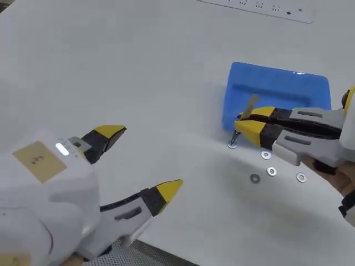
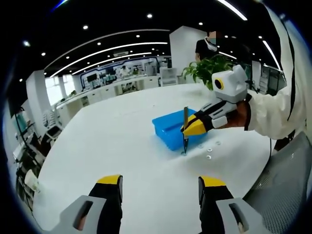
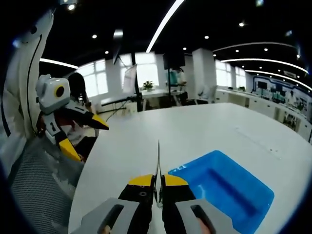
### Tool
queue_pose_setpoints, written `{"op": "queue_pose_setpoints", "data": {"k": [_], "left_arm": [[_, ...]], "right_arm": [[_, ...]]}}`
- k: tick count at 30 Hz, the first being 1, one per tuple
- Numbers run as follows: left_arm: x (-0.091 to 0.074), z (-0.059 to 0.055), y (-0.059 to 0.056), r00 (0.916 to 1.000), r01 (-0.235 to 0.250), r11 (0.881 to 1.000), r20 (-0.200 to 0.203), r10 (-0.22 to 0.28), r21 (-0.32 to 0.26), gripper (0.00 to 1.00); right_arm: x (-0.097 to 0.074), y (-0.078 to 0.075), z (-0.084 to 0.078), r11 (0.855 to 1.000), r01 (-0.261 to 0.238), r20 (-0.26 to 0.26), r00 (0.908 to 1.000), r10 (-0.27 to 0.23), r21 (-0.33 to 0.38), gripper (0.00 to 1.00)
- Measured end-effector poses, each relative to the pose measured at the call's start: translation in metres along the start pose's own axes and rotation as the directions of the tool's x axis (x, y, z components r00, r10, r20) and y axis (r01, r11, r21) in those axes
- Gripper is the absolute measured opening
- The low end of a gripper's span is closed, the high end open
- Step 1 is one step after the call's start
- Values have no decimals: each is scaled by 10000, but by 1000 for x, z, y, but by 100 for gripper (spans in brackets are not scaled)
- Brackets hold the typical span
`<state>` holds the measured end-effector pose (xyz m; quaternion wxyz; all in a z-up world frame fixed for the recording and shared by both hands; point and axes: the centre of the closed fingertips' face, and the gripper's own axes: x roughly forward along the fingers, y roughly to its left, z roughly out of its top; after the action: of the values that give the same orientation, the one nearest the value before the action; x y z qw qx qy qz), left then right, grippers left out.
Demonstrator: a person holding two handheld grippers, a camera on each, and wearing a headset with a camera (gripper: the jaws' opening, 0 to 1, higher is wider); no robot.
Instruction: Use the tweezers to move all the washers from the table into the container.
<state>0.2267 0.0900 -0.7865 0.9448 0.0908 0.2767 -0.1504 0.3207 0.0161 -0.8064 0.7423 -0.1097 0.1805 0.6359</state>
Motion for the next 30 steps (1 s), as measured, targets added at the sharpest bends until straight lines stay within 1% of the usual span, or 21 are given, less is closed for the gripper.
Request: {"op": "queue_pose_setpoints", "data": {"k": [2,5,8,13,17,21,26,30], "left_arm": [[0,-1,0,10000,-5,10000,-50,5,40,65],[1,-2,-1,9999,9,10000,-125,-8,86,64],[0,-2,0,9999,-30,9999,-124,31,106,62],[0,-2,2,9999,-82,10000,-129,81,-15,63],[0,-4,3,9997,-128,9999,-223,130,75,62],[1,-5,3,9996,-126,9998,-251,130,169,62],[0,-4,3,9997,-128,9999,-226,131,110,61],[0,-5,5,9995,-194,9998,-233,196,97,61]], "right_arm": [[0,0,-1,10000,-28,11,10000,28,67,2],[1,0,-3,9999,-102,-16,9999,102,139,2],[2,0,-4,9999,-86,-60,9999,86,54,2],[3,-1,-5,10000,-78,-34,10000,79,32,2],[4,-1,-5,10000,-69,-21,10000,69,0,2],[6,-3,-4,9997,-83,-39,10000,84,242,2],[6,0,-4,9990,-131,-5,9999,131,436,2],[6,1,-4,9992,-49,-21,10000,49,407,2]]}}
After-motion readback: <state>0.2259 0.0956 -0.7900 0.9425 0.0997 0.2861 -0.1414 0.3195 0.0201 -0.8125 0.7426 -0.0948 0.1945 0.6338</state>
